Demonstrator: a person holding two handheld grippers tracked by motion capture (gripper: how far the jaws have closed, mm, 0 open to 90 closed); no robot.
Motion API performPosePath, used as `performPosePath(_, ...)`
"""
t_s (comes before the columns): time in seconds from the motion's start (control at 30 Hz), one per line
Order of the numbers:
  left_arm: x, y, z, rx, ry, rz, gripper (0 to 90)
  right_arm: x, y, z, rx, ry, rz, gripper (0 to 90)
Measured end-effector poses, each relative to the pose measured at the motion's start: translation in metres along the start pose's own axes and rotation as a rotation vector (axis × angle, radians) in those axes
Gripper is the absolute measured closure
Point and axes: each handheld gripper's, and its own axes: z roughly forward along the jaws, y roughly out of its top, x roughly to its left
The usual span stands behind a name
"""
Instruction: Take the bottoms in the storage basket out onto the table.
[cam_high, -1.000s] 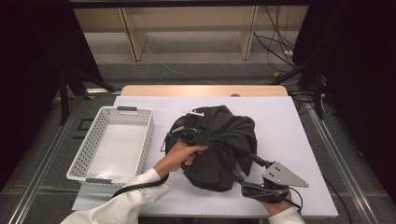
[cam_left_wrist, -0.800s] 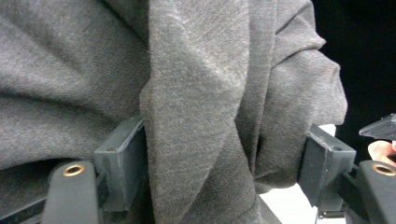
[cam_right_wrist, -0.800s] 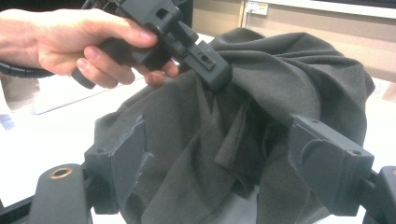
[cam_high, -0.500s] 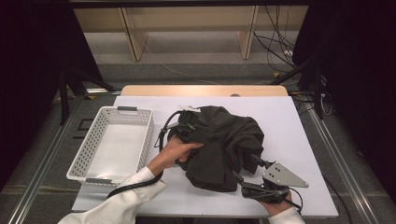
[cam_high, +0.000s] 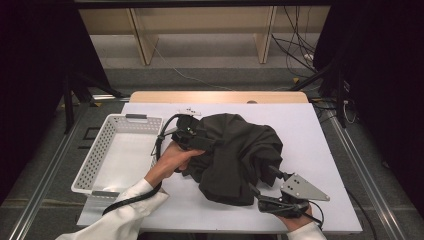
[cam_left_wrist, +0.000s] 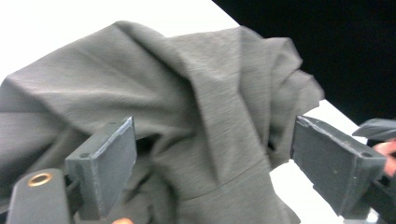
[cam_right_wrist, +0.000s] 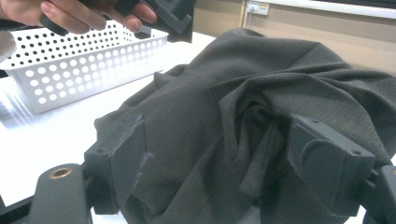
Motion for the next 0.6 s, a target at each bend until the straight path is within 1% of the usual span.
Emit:
performPosePath(0.07, -0.001, 0.0, -0.004, -0.009, 0.006, 0.007, 8.3, 0.0, 0.0, 0.0, 0.0, -0.001, -0.001, 21.1)
performPosePath(0.17, 0.002, -0.001, -0.008, -0.003, 0.014, -0.002, 4.3, 0.001, 0.0, 0.0, -0.001, 0.001, -0.004, 21.1)
performPosePath(0.2, 0.003, -0.001, -0.009, 0.006, 0.014, -0.004, 3.8, 0.001, 0.0, 0.0, 0.002, 0.001, -0.004, 21.1)
performPosePath(0.23, 0.004, -0.002, -0.01, 0.006, 0.014, -0.014, 3.6, 0.001, 0.0, 0.0, 0.003, 0.0, -0.002, 21.1)
performPosePath(0.3, 0.007, -0.002, -0.014, 0.004, 0.021, -0.02, 3.4, 0.001, 0.0, -0.001, 0.001, 0.001, -0.004, 21.1)
performPosePath(0.4, 0.01, -0.003, -0.021, -0.012, 0.031, -0.023, 3.4, 0.001, 0.0, -0.001, 0.0, 0.001, -0.002, 21.1)
performPosePath(0.5, 0.011, -0.004, -0.03, -0.027, 0.054, -0.012, 3.4, 0.0, 0.0, 0.0, 0.002, 0.001, -0.004, 21.1)
performPosePath(0.6, 0.012, -0.005, -0.04, -0.058, 0.067, -0.007, 3.4, 0.001, 0.001, -0.001, 0.005, 0.001, -0.005, 21.1)
